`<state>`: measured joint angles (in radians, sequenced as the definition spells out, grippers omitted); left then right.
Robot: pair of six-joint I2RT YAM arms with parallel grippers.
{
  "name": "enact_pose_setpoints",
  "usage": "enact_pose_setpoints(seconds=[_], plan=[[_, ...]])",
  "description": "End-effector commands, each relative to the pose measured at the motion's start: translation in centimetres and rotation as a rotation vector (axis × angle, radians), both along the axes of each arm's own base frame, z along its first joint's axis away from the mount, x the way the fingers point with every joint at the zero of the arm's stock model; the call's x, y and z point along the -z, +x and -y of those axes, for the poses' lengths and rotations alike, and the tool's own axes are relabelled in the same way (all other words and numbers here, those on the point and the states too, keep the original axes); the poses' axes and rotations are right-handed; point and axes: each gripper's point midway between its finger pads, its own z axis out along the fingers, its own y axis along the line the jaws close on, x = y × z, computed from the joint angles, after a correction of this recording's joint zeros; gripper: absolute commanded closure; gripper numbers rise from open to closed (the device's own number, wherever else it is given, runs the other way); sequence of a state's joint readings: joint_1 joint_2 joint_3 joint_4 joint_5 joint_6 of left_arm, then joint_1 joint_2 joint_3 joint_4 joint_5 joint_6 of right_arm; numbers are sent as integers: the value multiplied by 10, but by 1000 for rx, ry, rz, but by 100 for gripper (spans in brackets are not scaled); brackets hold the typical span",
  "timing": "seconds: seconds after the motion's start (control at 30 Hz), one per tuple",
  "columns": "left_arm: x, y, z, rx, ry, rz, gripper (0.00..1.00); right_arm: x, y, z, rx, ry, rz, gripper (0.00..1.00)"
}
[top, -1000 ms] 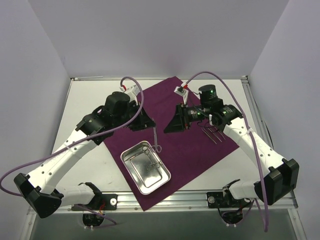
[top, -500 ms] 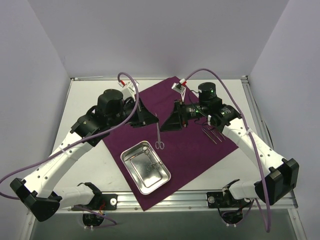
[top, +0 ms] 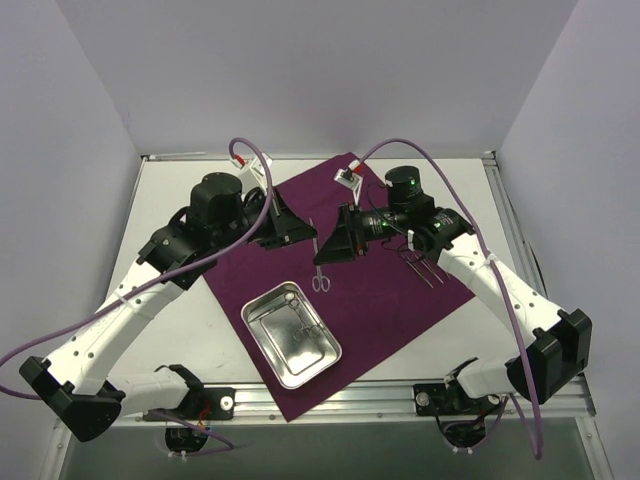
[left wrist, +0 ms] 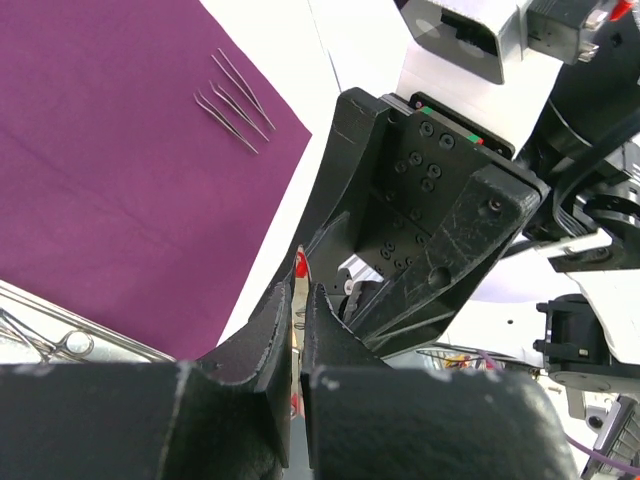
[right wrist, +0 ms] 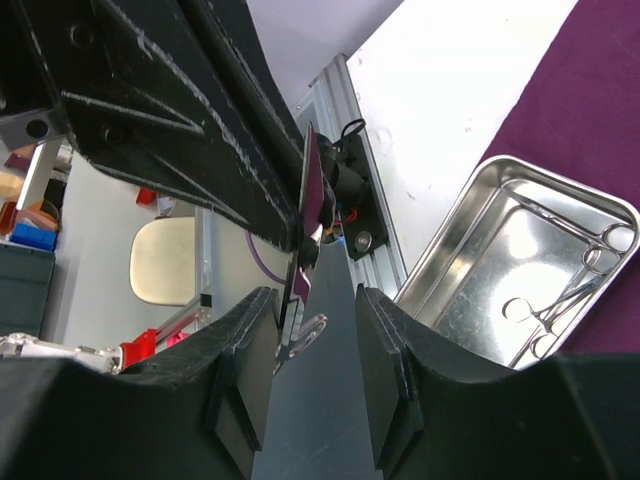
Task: Open and lay out the surgical kit
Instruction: Place the medical item in the surgical kit.
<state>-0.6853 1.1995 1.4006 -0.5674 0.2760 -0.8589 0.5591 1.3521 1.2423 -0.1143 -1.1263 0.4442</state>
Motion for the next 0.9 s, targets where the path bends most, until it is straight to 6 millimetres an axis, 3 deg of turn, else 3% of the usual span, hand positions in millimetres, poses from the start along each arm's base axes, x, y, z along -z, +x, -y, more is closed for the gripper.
enact_pose_setpoints(seconds=[0.0,0.1,0.23,0.27,0.37,0.4,0.47,0.5,0.53,0.63,0.67,0.7,0.8,0.87], plan=[[-26,6,2,-15,-45,42,98,-11,7,-8,13,2,45,64],[-25,8,4,-11,-41,40,98,-9,9,-16,15,-13,42,68],[-23,9,5,-12,-34,35,98,0,8,-19,-1,-50,16,100],[-21,9,3,-12,-19,33,92,1,8,-19,-4,-52,15,100],[-18,8,-4,-13,23,57,54,-1,7,-18,1,-39,12,100],[-25,4,-11,-17,14,89,39,-1,8,-16,8,-35,7,100],[-20,-1,-19,6,21,114,30,-5,10,-13,15,-14,6,100],[-27,-3,-29,5,-2,138,28,-6,11,-10,23,-12,9,100],[-16,-6,-33,16,6,126,27,-7,15,-5,36,-11,4,100],[-12,-24,-35,91,-11,147,23,-16,26,6,76,9,3,100],[-3,-27,-33,111,-18,131,22,-21,28,8,81,24,2,100],[-3,-37,-30,156,-46,133,22,-29,28,9,92,41,-28,100],[2,-43,-22,191,-100,132,22,-48,31,7,91,92,-22,100],[-6,-46,-14,230,-147,157,22,-64,31,3,86,137,-7,100]])
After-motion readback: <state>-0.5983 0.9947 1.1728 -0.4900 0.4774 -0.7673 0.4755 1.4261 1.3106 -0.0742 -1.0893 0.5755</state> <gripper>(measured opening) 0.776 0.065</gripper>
